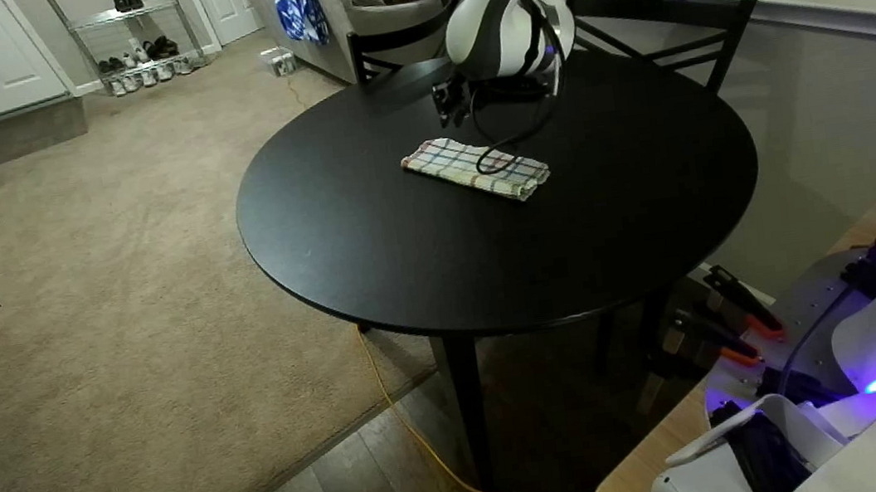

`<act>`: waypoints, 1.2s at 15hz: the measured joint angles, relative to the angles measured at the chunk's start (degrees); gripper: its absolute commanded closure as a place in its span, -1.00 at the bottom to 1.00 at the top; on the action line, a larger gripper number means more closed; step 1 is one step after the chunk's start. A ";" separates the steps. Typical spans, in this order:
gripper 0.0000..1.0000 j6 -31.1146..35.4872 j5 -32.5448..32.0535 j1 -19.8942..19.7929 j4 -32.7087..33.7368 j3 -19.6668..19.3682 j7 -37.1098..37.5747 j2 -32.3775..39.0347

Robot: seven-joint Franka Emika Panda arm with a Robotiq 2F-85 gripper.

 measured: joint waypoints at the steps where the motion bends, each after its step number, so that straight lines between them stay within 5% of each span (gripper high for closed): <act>1: -0.30 -2.19 0.00 -0.04 0.93 -0.05 0.00 0.35; 7: -0.98 -12.53 0.08 0.33 9.05 -1.48 0.00 4.38; 18: -1.00 -19.75 0.78 0.41 18.25 -2.23 -0.17 9.70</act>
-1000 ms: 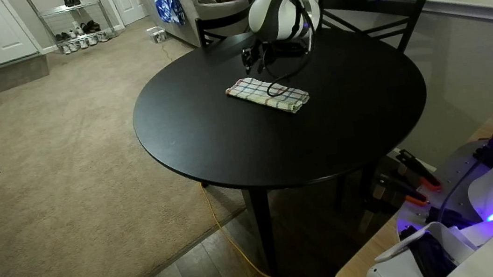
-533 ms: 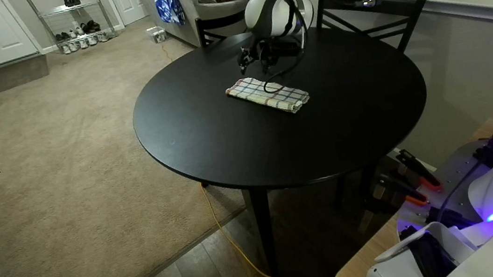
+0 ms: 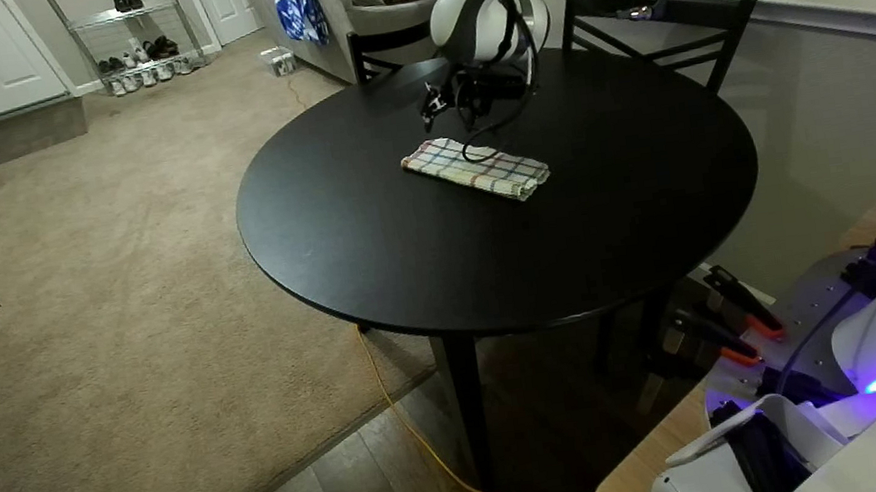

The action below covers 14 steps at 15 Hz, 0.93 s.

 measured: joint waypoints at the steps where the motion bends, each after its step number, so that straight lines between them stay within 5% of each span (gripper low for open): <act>1: -1.00 -0.54 0.00 0.00 0.58 0.00 -0.02 0.35; 12: -1.00 -6.93 0.04 -0.01 5.39 -0.12 -1.90 4.03; 14: -0.46 -8.63 0.27 -0.01 5.97 0.03 -2.71 4.10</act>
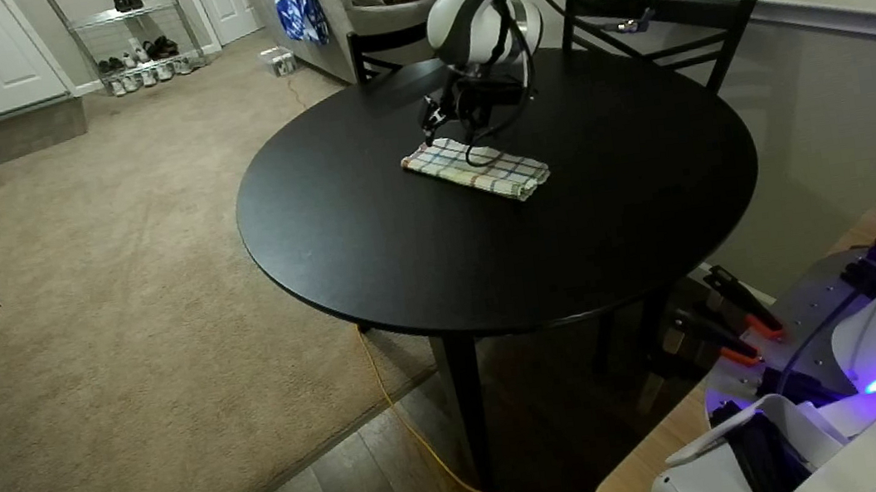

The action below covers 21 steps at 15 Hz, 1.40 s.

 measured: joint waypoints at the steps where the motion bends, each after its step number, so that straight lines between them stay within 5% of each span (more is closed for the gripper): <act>1: -0.34 -0.58 0.16 0.01 0.23 0.10 -0.37 0.02; 11: 0.99 -1.98 1.52 0.01 0.95 0.29 -1.94 0.04; 21: 1.00 -2.06 1.93 0.00 0.95 0.29 -1.94 0.18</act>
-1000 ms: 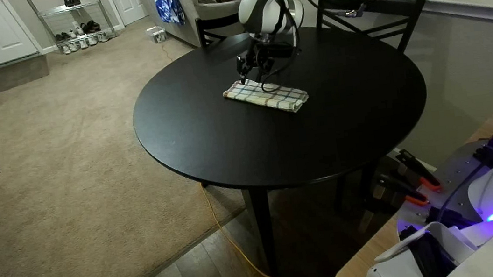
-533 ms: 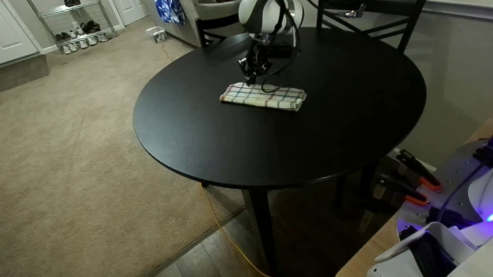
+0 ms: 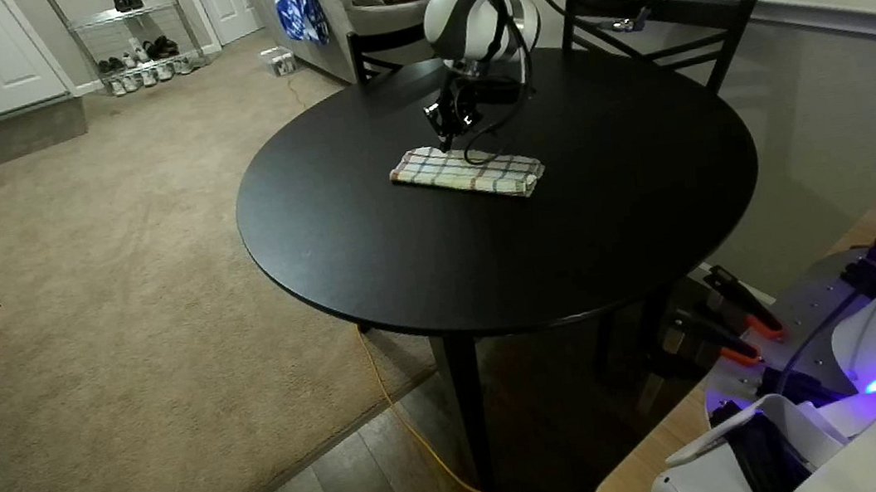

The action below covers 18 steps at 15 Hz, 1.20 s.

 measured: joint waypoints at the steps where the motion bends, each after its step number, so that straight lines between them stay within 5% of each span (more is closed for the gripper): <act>1: 1.00 0.03 0.07 -0.04 0.00 0.00 0.00 -0.01; 18: 1.00 6.87 4.50 -3.27 -13.18 -0.09 -2.62 -15.48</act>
